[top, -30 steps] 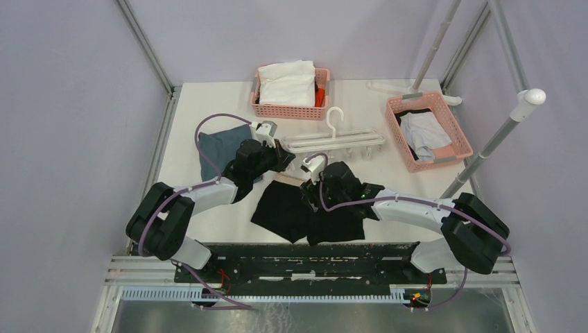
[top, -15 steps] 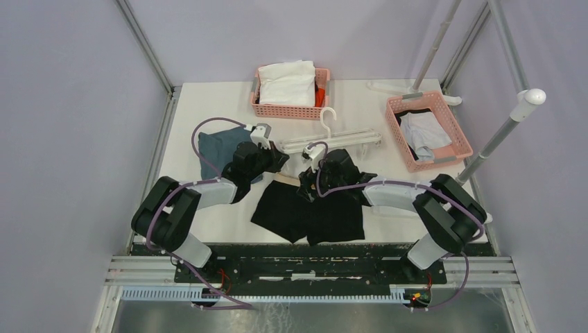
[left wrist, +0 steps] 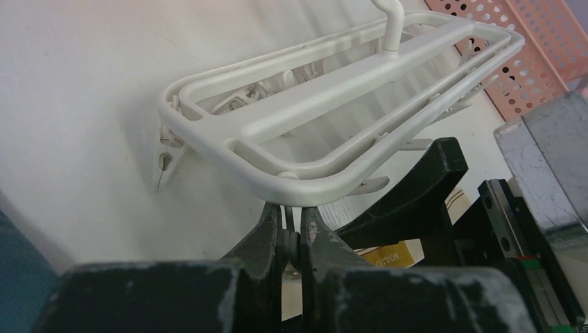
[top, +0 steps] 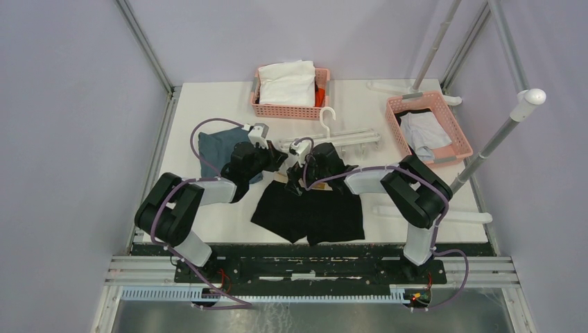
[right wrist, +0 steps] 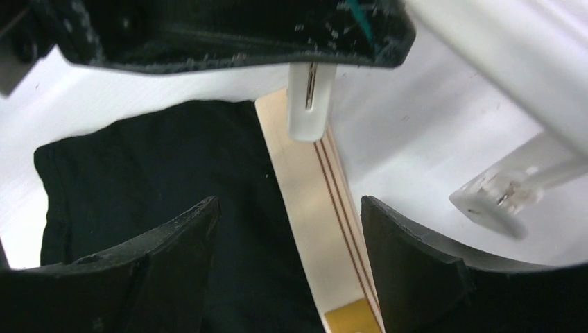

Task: Clip the underwear to the hanger
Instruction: Clamp the underwear onto the hanger.

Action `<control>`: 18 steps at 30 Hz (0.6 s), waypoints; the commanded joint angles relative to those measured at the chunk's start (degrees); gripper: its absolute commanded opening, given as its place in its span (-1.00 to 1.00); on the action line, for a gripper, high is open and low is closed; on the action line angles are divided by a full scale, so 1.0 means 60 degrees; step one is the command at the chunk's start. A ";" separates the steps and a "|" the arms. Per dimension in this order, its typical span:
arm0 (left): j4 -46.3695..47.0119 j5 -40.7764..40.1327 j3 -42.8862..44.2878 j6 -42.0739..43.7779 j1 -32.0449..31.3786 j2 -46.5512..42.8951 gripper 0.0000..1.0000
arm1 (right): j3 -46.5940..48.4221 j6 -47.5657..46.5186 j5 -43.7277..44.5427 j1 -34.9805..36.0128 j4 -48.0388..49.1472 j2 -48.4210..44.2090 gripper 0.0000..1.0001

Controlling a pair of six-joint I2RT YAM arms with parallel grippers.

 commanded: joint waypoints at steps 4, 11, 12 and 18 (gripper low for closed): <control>0.0890 -0.0121 -0.0037 -0.0008 0.0124 -0.0026 -0.95 | 0.0776 -0.0271 -0.0385 -0.0030 0.0435 0.0563 0.65; 0.0935 -0.0117 -0.0052 -0.0037 0.0126 -0.0054 -0.94 | 0.0885 -0.0289 -0.0333 -0.0018 0.0257 0.1003 0.65; 0.0935 -0.0124 -0.0052 -0.0037 0.0133 -0.0043 -0.95 | 0.0896 -0.0305 -0.0290 -0.0030 0.0215 0.1047 0.65; 0.0964 -0.0075 -0.0036 -0.0067 0.0129 0.0034 -0.94 | 0.0807 -0.0356 -0.0101 0.0032 0.0137 0.1100 0.53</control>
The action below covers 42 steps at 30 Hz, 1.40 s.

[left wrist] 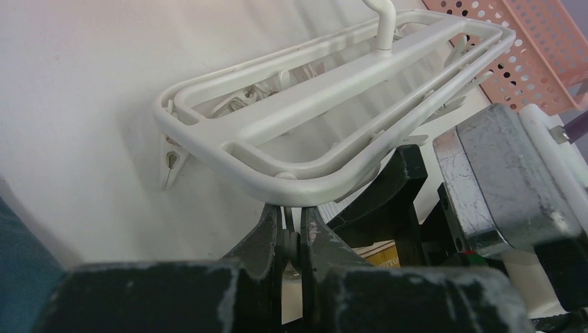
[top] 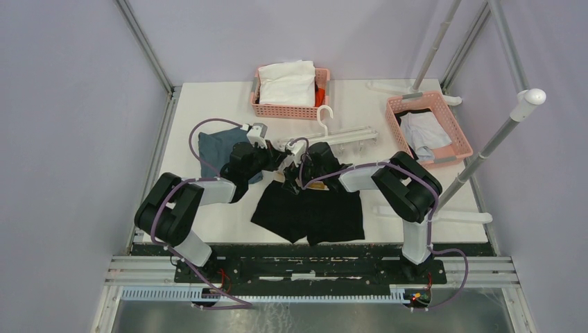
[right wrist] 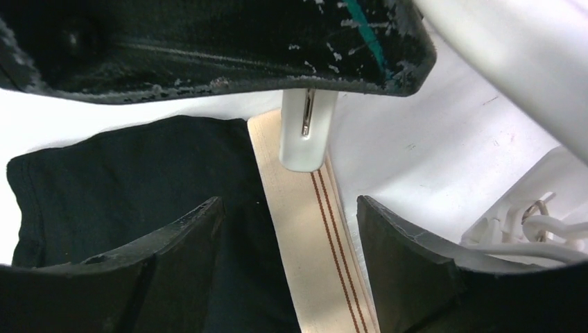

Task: Clip the underwear to the hanger
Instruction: Clamp the underwear onto the hanger.

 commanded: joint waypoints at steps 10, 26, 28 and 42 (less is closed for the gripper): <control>0.0818 -0.0085 0.0033 -0.0052 0.0064 0.0067 -0.94 | -0.0349 -0.0365 0.0712 0.0303 -0.0187 -0.0275 -0.23; 0.0760 -0.0175 0.0006 -0.0023 0.0063 -0.0008 -0.94 | -0.0755 -0.2160 0.1529 0.0303 -0.1943 -0.2920 -1.00; 0.0771 -0.0173 0.0014 -0.0026 0.0064 0.0006 -0.95 | -0.0764 -0.2455 0.1672 0.0327 -0.2329 -0.3329 -1.00; 0.0731 -0.0088 0.0042 0.0007 0.0082 0.0025 -0.95 | -0.1972 -0.4211 0.3945 0.2748 -0.2894 -0.4231 -0.98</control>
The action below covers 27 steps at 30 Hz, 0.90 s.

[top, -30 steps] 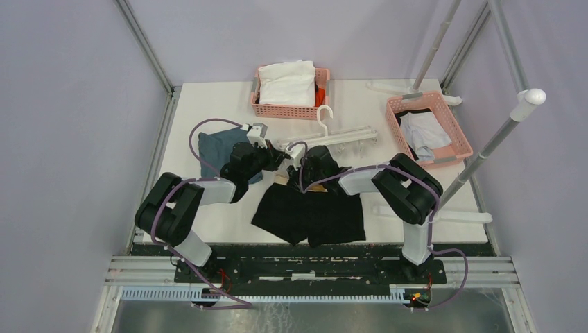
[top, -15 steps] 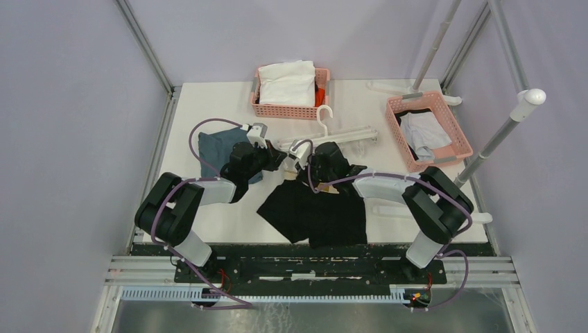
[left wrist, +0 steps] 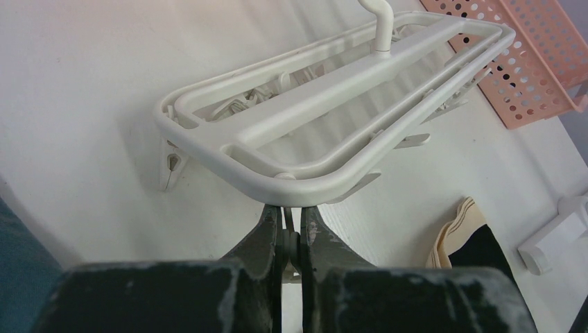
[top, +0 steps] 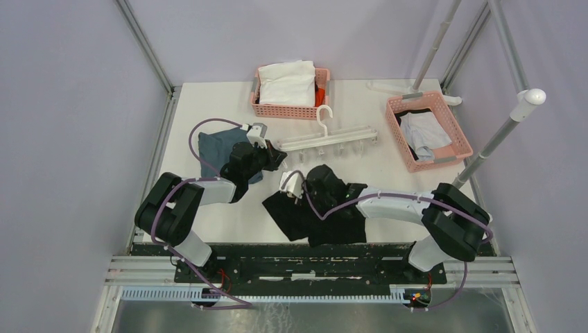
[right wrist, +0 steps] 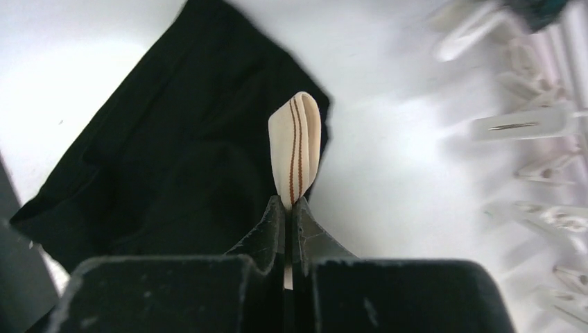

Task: Clip the underwear to the hanger
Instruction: Clamp the underwear onto the hanger.

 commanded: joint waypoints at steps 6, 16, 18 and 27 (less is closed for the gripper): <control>0.0621 -0.0066 0.0046 0.0021 0.0054 -0.0012 -0.94 | -0.2123 -0.2010 0.2612 0.2381 0.3286 0.0073 -0.85; 0.0603 -0.0075 0.0057 0.0021 0.0069 0.0007 -0.94 | -0.2614 -0.1917 0.2230 0.3060 0.2789 -0.1024 0.04; 0.0603 -0.0054 0.0062 0.0036 0.0076 0.0015 -0.95 | -0.2521 -0.1773 0.2006 0.3060 0.2417 -0.1418 0.08; 0.0603 -0.0012 0.0061 0.0038 0.0078 -0.0019 -0.95 | -0.1974 -0.1564 0.0089 0.2394 0.1275 -0.2157 0.09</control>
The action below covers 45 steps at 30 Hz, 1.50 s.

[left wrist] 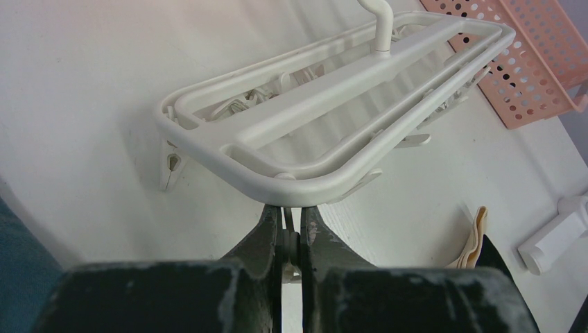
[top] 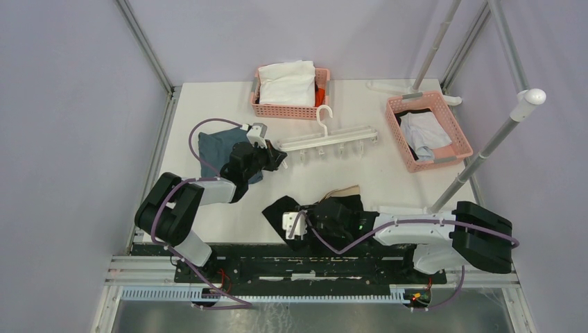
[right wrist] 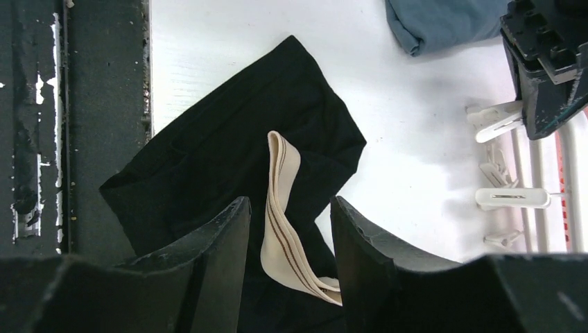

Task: Clip the underwear to the hanger
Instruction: Clamp the underwear onto the hanger.

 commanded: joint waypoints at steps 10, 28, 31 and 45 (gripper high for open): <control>0.0588 0.0023 0.0061 0.0042 0.0078 -0.0019 -0.94 | 0.0873 0.0868 -0.3862 -0.2064 0.0025 0.1179 0.05; 0.0588 0.0073 0.0076 0.0051 0.0064 -0.0007 -0.94 | 0.0830 0.0999 -0.3844 -0.2080 0.0168 0.1272 0.01; 0.0588 0.0073 0.0063 0.0065 0.0075 -0.0032 -0.94 | 0.0791 0.1025 -0.3860 -0.2086 0.0300 0.1506 -0.01; 0.0588 0.0080 0.0064 0.0065 0.0071 -0.0028 -0.95 | 0.0640 0.1169 -0.3529 -0.2078 0.0778 0.1882 -0.13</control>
